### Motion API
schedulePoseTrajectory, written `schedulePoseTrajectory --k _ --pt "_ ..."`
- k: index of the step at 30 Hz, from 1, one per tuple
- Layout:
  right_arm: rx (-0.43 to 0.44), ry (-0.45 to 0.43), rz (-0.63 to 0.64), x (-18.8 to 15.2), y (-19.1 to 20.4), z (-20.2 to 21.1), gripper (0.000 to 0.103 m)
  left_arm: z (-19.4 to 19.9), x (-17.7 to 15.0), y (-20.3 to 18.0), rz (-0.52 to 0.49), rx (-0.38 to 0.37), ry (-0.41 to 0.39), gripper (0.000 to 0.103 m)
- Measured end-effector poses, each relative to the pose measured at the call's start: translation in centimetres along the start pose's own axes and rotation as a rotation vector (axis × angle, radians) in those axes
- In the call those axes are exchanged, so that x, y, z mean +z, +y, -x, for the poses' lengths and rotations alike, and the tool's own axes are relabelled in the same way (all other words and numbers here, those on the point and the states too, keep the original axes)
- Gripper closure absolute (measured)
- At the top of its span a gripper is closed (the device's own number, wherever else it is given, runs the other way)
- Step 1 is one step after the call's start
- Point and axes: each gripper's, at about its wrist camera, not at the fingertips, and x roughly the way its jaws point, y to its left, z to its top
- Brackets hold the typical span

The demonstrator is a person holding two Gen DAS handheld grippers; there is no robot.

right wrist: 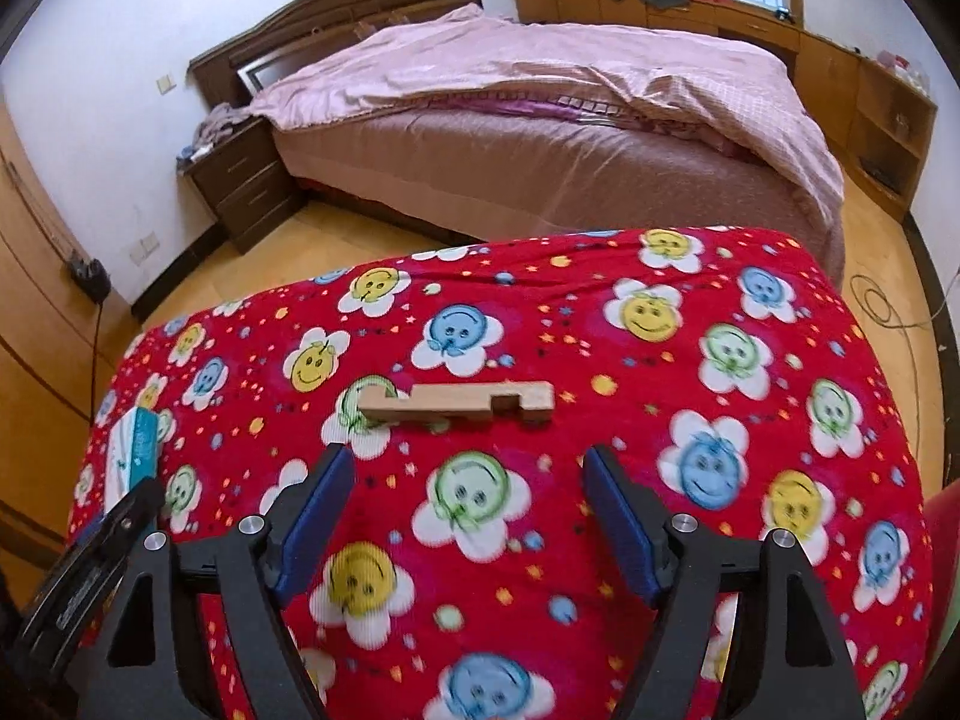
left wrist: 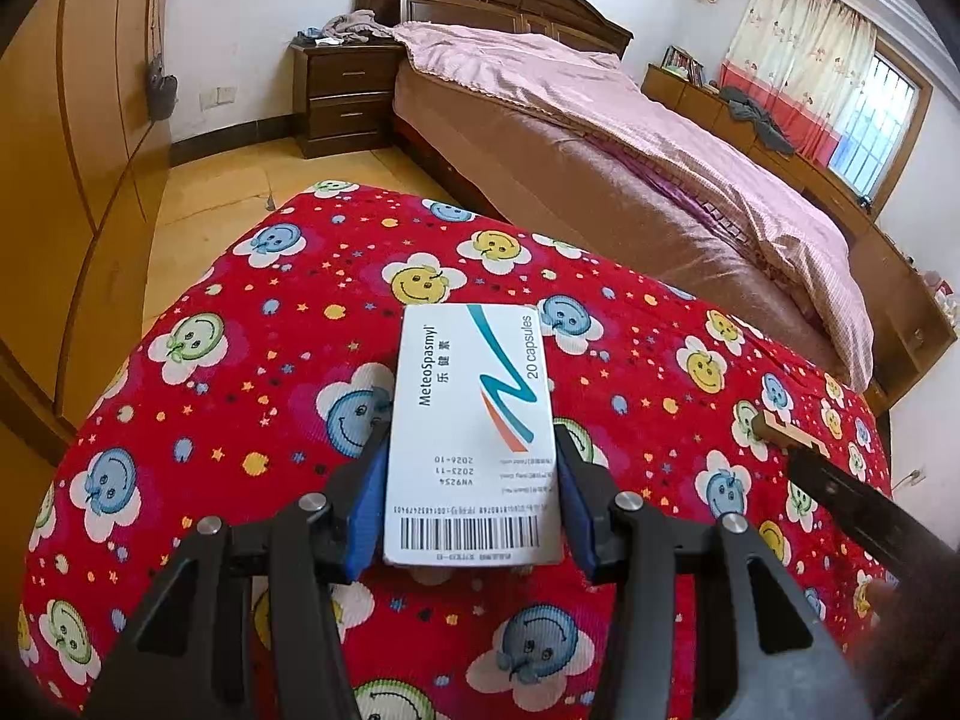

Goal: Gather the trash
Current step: 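Hold the medicine box in the left tool while the right tool grasps the wooden piece, then carry the medicine box with the left tool while the right tool carries the wooden piece to the bin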

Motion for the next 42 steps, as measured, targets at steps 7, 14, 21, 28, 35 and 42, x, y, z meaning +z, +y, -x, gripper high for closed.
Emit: schedulePoseTrajectory --k 7,14,21,28,35,42 --pt "-0.045 -0.008 0.035 1.0 1.4 -1.7 0.023 -0.1 0.0 0.0 0.002 -0.003 0.000 0.052" --pt "-0.130 -0.020 0.093 1.2 2.8 -2.9 0.023 -0.1 0.0 0.0 0.002 -0.002 0.000 0.052" --pt "-0.108 -0.022 0.091 1.0 2.6 -2.7 0.025 -0.2 0.1 0.1 0.004 -0.008 -0.001 0.052" --pt "-0.046 -0.022 0.086 0.4 1.4 0.5 0.025 -0.3 0.2 -0.1 0.007 -0.014 -0.003 0.052" --pt "-0.003 -0.058 0.054 -0.8 -1.2 6.5 0.025 -0.3 0.2 0.0 0.007 -0.014 -0.003 0.052" --pt "0.000 -0.101 -0.019 -3.6 -5.0 12.4 0.025 0.0 0.2 0.1 0.010 -0.015 -0.011 0.052"
